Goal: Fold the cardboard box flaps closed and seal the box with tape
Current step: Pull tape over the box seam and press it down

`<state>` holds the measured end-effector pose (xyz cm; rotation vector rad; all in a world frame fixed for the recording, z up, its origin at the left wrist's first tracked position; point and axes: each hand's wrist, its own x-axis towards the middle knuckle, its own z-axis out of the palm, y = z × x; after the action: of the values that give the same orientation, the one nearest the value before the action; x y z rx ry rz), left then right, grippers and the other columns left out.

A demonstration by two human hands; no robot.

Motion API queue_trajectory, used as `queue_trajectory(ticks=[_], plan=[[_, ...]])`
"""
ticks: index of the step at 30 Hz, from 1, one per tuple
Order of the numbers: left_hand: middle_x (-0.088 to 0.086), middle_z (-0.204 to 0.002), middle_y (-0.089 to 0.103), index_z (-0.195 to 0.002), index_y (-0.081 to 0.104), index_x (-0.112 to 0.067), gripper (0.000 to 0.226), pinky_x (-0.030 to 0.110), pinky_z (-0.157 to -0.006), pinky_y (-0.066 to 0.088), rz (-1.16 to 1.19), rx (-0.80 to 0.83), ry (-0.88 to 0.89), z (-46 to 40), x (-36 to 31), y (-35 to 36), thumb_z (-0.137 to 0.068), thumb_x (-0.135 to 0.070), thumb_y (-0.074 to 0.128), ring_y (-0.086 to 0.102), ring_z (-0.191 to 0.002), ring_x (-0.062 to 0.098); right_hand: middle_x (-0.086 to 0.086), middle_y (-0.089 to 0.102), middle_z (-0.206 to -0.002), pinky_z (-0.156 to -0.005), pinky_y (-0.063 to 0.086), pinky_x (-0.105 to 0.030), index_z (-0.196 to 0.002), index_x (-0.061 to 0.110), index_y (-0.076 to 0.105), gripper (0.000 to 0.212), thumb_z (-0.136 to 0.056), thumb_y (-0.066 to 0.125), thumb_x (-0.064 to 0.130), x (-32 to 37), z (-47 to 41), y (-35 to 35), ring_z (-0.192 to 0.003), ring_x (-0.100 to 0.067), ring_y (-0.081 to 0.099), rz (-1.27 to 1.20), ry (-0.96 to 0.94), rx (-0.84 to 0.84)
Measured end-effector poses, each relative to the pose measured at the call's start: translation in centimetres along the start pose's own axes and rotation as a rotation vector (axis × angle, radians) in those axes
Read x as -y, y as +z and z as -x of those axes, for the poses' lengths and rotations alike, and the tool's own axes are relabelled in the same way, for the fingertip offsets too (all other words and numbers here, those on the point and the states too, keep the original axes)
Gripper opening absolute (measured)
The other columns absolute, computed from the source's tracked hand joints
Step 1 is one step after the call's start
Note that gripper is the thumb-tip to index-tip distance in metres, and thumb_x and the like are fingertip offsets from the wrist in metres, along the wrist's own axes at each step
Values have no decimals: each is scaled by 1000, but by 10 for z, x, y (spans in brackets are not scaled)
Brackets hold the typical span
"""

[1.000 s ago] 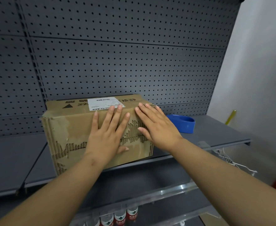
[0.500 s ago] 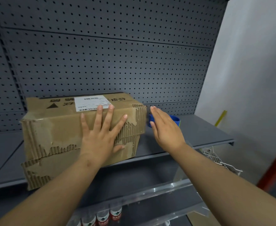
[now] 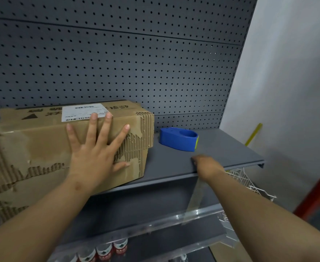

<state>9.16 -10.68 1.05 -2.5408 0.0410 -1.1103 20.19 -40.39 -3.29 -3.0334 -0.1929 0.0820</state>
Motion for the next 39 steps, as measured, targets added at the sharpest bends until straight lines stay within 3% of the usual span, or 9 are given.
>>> queue_trajectory(ticks=[3,7,12,20,29,39], plan=[[10,-155,-11,-146,12,-34,92,66,-100,-22,-17,7,-1,-3,-2,0,-65,-77,24,-12,-142,38,-10,53,-131,-101,44,-41,-126,12,53,36,-95,36,7,-6,-5,1,-117,-28,53,14,27,43],[9,-155,-13,-146,12,-35,92,66,-100,-22,-33,12,-5,-4,-3,1,-66,-77,26,-12,-142,38,-11,52,-132,-101,44,-42,-128,13,52,37,-95,36,7,-11,-12,2,-118,-29,53,37,31,45],[8,-155,-15,-146,13,-35,92,65,-100,-24,-25,14,-6,-4,-3,0,-65,-77,26,-13,-142,37,-12,60,-118,-89,51,-40,-113,11,62,34,-90,40,1,-8,-9,3,-106,-31,60,93,53,-15],[8,-154,-17,-146,14,-34,92,65,-100,-23,-22,10,-8,-2,-5,-1,-65,-76,27,-14,-142,37,-12,61,-117,-80,48,-36,-112,8,61,31,-90,42,-1,-4,3,-2,-105,-31,60,198,38,-66],[8,-155,-15,-146,15,-34,91,64,-101,-24,-19,2,-10,-2,-5,-1,-66,-77,27,-15,-142,36,-14,54,-123,-91,46,-38,-120,1,56,33,-92,40,-2,-1,0,-8,-112,-32,55,184,59,-51],[10,-155,-11,-146,17,-34,92,65,-101,-22,-25,-4,0,-2,-3,1,-66,-77,29,-15,-142,36,-13,52,-120,-93,42,-35,-120,4,54,31,-92,39,4,-3,4,-1,-113,-29,51,342,-44,-172]])
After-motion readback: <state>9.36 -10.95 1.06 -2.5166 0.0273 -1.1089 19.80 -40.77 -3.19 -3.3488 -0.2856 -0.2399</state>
